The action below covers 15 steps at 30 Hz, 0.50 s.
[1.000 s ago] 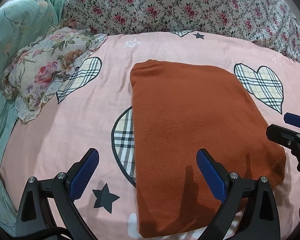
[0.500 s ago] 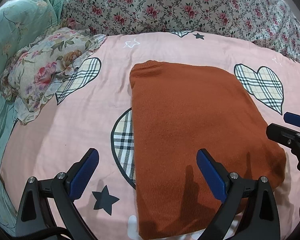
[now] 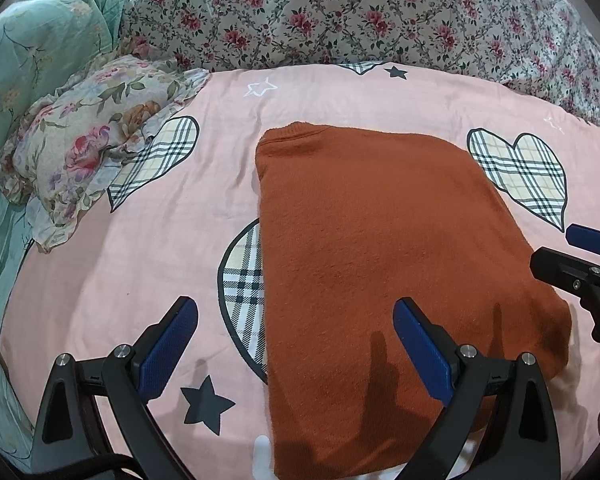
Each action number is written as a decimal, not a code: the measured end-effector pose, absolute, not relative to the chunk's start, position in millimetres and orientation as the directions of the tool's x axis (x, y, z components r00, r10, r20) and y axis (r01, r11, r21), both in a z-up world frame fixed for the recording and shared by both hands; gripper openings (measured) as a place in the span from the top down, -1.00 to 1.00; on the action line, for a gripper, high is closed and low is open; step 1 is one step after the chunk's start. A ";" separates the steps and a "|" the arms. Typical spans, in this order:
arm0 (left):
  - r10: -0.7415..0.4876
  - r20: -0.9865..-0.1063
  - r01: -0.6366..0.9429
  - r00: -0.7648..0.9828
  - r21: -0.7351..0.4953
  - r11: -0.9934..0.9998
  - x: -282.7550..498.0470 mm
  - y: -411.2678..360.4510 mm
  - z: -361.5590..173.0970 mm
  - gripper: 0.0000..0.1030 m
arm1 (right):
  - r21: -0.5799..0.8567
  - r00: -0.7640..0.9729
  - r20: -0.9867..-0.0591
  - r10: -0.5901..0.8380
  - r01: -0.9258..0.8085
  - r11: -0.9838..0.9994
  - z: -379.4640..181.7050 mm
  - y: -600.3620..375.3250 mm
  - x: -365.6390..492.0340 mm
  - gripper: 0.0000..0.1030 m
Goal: Fold small clothes
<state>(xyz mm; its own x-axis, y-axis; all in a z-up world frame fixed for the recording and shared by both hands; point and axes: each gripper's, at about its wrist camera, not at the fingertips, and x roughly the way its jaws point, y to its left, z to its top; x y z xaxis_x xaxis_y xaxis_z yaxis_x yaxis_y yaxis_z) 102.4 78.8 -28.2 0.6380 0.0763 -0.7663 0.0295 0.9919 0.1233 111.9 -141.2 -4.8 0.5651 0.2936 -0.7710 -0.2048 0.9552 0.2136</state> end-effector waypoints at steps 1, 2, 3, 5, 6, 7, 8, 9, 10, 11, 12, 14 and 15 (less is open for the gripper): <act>0.074 -0.767 0.030 0.638 0.121 0.992 103.5 78.4 -28.2 -0.92 | 0.214 0.565 -0.771 0.294 -0.205 0.955 -4.9 -141.2 111.9 -0.87; 0.068 -0.768 0.031 0.636 0.113 0.993 104.8 78.4 -28.3 -0.92 | 0.214 0.565 -0.771 0.293 -0.204 0.955 -5.1 -141.2 113.5 -0.87; 0.062 -0.770 0.032 0.635 0.106 0.994 105.1 78.3 -28.4 -0.92 | 0.214 0.565 -0.771 0.294 -0.204 0.955 -4.9 -141.3 112.2 -0.87; 0.058 -0.769 0.034 0.637 0.103 0.994 107.1 77.4 -28.3 -0.91 | 0.216 0.565 -0.771 0.295 -0.204 0.955 -5.2 -142.2 114.0 -0.87; 0.062 -0.767 0.033 0.639 0.107 0.994 107.5 76.7 -28.2 -0.91 | 0.218 0.565 -0.770 0.295 -0.202 0.955 -5.5 -143.1 115.7 -0.87; 0.064 -0.765 0.033 0.641 0.111 0.993 108.3 75.8 -28.1 -0.91 | 0.219 0.566 -0.770 0.296 -0.201 0.955 -5.9 -143.9 117.6 -0.87; 0.065 -0.764 0.033 0.641 0.113 0.993 109.3 75.3 -28.1 -0.91 | 0.221 0.565 -0.770 0.296 -0.199 0.955 -6.2 -144.5 118.7 -0.87; 0.065 -0.765 0.034 0.641 0.113 0.993 109.5 75.2 -28.5 -0.91 | 0.223 0.565 -0.770 0.297 -0.198 0.954 -6.6 -145.6 119.9 -0.87; 0.063 -0.766 0.036 0.640 0.111 0.993 110.1 75.0 -28.7 -0.91 | 0.227 0.564 -0.770 0.299 -0.196 0.954 -7.0 -146.1 121.0 -0.87; 0.063 -0.766 0.036 0.640 0.111 0.993 110.3 74.8 -28.6 -0.91 | 0.228 0.564 -0.770 0.299 -0.195 0.954 -7.3 -147.3 120.8 -0.87; 0.063 -0.765 0.036 0.641 0.112 0.993 110.5 74.6 -28.3 -0.91 | 0.230 0.563 -0.770 0.299 -0.193 0.954 -7.9 -147.8 121.1 -0.87; 0.064 -0.763 0.035 0.643 0.113 0.993 111.2 75.3 -27.9 -0.91 | 0.233 0.563 -0.770 0.301 -0.192 0.953 -8.4 -148.0 121.6 -0.87; 0.064 -0.764 0.034 0.643 0.112 0.993 111.9 75.5 -27.9 -0.92 | 0.234 0.563 -0.769 0.303 -0.192 0.953 -8.6 -147.9 121.4 -0.87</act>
